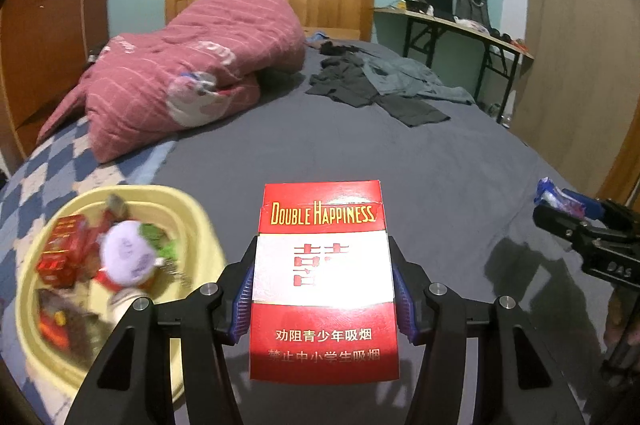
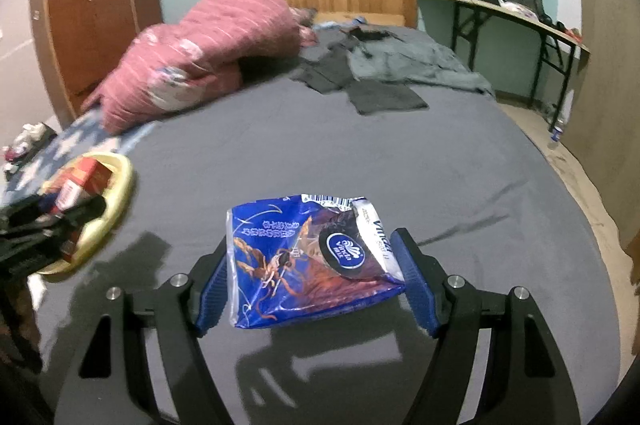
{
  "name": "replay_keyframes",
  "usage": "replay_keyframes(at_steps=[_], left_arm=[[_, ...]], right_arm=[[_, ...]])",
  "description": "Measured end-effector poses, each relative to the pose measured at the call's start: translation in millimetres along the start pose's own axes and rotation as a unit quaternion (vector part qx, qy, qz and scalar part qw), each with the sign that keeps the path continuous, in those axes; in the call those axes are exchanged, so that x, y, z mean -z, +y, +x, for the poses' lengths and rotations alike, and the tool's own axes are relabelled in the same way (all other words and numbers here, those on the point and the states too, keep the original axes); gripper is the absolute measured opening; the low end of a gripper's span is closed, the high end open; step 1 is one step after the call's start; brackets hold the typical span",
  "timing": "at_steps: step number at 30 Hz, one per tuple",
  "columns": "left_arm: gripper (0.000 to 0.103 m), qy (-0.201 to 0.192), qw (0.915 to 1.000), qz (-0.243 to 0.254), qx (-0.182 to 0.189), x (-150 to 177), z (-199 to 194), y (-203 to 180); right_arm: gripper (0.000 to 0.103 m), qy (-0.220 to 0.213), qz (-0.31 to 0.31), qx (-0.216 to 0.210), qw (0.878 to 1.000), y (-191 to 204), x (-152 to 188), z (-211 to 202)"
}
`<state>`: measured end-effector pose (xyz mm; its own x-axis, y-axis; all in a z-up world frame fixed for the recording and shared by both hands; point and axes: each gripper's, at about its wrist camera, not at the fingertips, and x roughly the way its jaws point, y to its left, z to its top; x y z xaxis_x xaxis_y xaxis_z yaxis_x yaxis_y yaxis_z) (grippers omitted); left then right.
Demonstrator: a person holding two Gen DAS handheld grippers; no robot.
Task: Organize objects
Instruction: 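Lift the red pack and blue packet and carry both over the yellow basin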
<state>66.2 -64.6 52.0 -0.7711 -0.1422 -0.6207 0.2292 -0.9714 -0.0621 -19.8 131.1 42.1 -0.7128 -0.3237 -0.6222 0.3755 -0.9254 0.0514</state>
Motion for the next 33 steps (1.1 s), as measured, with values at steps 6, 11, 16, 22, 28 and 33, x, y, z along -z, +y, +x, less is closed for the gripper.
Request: replay_keyframes(at_steps=[6, 11, 16, 22, 28, 33], left_arm=[[0.055, -0.036, 0.9988, -0.016, -0.030, 5.6, -59.1, 22.7], [0.055, -0.037, 0.9967, -0.025, -0.068, 23.0, -92.8, 55.8], [0.055, -0.037, 0.9922, -0.048, -0.109, 34.9, -121.1, 101.2], [0.055, -0.044, 0.9870, -0.065, -0.140, 28.4, -131.8, 133.5], [0.055, -0.046, 0.9840, -0.082, -0.151, 24.1, -117.0, 153.5], [0.055, -0.041, 0.9841, -0.077, -0.155, 23.4, -98.7, 163.8]], right_arm=[[0.074, -0.020, -0.038, -0.044, 0.998, 69.1, -25.2, -26.9], [0.074, -0.031, -0.062, -0.092, 0.993, 139.1, -41.0, -35.8], [0.075, -0.022, -0.096, -0.133, 0.986, 207.7, -37.6, -27.5], [0.075, -0.003, -0.126, -0.156, 0.980, 257.7, -30.7, -4.9], [0.075, 0.008, -0.150, -0.168, 0.974, 288.9, -33.4, 13.3], [0.075, 0.021, -0.146, -0.172, 0.974, 301.9, -35.6, 31.7]])
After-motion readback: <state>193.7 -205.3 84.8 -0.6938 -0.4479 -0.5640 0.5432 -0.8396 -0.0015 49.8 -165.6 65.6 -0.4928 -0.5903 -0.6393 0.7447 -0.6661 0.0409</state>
